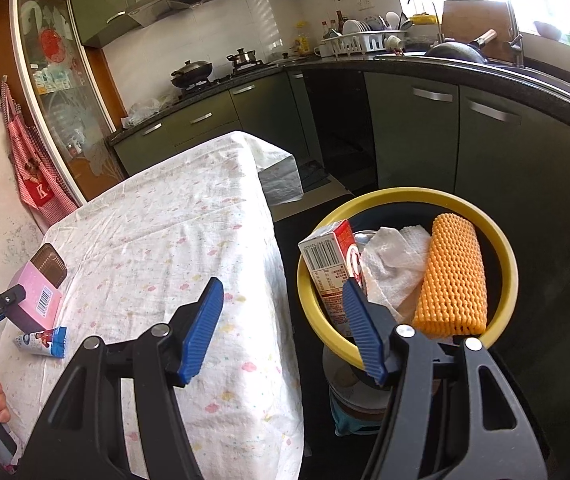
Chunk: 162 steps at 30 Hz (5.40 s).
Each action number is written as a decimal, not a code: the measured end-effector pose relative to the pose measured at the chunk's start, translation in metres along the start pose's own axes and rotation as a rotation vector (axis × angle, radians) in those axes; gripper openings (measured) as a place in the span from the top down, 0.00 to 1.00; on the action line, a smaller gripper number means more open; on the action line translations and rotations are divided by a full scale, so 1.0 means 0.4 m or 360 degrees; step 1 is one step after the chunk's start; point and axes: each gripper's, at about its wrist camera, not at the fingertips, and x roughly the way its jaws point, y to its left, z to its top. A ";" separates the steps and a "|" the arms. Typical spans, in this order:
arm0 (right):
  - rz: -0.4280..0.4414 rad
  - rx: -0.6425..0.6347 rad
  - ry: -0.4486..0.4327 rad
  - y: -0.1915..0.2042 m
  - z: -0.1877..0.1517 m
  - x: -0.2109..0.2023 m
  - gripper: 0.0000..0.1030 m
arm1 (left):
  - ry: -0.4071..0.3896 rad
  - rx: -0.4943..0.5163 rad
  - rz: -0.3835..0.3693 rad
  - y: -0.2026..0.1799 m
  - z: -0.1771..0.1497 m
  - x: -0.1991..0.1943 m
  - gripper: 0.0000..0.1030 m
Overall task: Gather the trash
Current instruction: 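Move the left tool to the purple box and close on it, then carry the purple box over the bin and open the left tool, then grasp the white-and-blue snack tube with the right tool and lift it, then carry the snack tube over the bin and open the right tool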
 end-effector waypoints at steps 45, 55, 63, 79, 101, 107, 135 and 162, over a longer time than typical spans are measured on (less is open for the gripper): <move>-0.0522 0.0194 -0.0041 -0.216 -0.050 -0.146 0.42 | 0.0072 0.0754 -0.1018 -0.510 0.110 -0.137 0.48; -0.0570 0.0236 -0.0026 -0.249 -0.067 -0.164 0.42 | 0.0216 0.1092 -0.1238 -0.916 0.013 -0.101 0.48; -0.0590 0.0240 -0.0010 -0.240 -0.063 -0.171 0.38 | 0.0273 0.1127 -0.1160 -1.058 -0.025 0.034 0.24; -0.0528 0.0132 0.0038 -0.162 -0.053 -0.143 0.38 | -0.0074 0.0880 -0.1304 -0.582 0.198 -0.181 0.08; 0.0235 -0.0669 0.0370 0.405 -0.022 0.049 0.38 | -0.0238 0.0331 -0.0567 0.298 0.311 0.058 0.05; 0.0649 -0.1119 0.0577 0.614 -0.050 0.091 0.38 | -0.0191 0.0332 -0.0576 0.332 0.288 0.168 0.05; 0.0941 -0.1765 0.0952 0.779 -0.116 0.202 0.80 | -0.0064 0.0319 -0.0630 0.334 0.257 0.255 0.05; -0.0524 0.0294 0.0353 -0.213 0.161 0.057 0.79 | -0.0101 0.0228 -0.0684 0.357 0.263 0.239 0.05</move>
